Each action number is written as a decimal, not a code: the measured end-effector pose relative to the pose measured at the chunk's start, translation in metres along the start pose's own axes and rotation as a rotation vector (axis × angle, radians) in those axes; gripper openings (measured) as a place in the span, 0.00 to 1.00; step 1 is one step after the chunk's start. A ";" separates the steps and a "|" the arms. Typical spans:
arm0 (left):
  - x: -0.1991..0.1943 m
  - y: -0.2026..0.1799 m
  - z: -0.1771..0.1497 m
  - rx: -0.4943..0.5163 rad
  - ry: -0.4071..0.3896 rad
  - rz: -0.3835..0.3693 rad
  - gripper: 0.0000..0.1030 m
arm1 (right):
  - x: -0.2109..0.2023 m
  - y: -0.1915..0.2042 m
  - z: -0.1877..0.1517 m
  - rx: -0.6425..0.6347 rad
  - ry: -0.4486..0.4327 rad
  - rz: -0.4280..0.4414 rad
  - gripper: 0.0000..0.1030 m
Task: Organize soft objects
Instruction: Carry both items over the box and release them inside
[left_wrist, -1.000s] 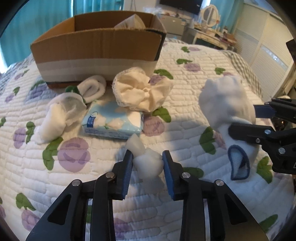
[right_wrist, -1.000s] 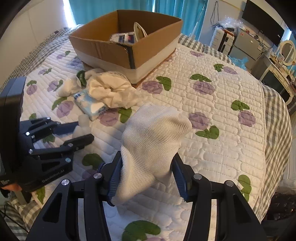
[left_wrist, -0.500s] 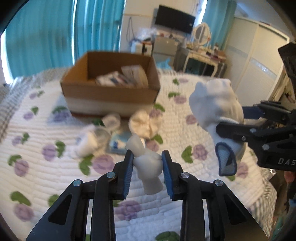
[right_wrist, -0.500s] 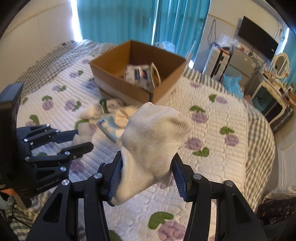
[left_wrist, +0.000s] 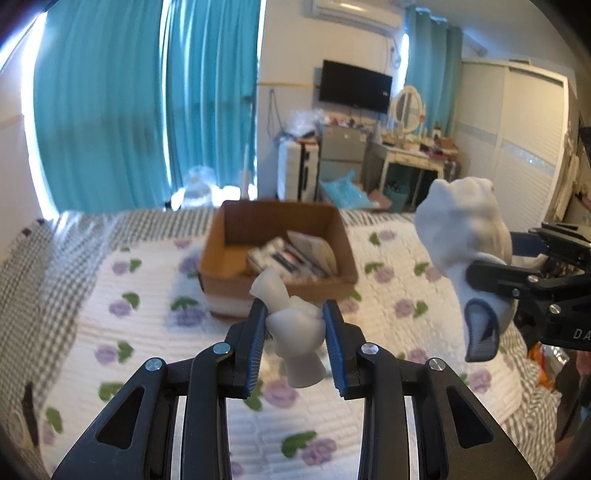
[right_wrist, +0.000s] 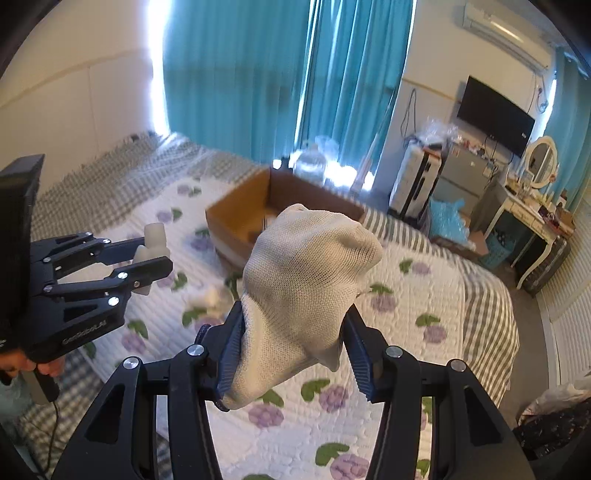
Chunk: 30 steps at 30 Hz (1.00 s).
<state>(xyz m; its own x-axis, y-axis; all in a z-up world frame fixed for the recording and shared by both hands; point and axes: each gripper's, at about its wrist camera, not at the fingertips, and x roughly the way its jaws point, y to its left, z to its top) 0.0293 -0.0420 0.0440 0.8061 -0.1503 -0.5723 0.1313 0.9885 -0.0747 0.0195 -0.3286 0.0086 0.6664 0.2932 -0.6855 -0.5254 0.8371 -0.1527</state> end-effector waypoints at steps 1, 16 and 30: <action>0.000 0.002 0.005 0.005 -0.013 0.004 0.29 | -0.003 0.000 0.004 0.002 -0.013 -0.001 0.50; 0.086 0.017 0.072 0.118 -0.054 -0.013 0.30 | 0.038 -0.037 0.084 0.086 -0.146 -0.012 0.50; 0.196 0.032 0.067 0.139 0.043 0.005 0.40 | 0.182 -0.081 0.117 0.096 -0.041 -0.038 0.50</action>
<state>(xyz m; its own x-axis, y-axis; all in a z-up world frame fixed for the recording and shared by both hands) 0.2306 -0.0410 -0.0157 0.7822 -0.1415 -0.6067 0.2080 0.9773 0.0403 0.2450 -0.2887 -0.0201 0.7073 0.2772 -0.6503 -0.4475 0.8877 -0.1083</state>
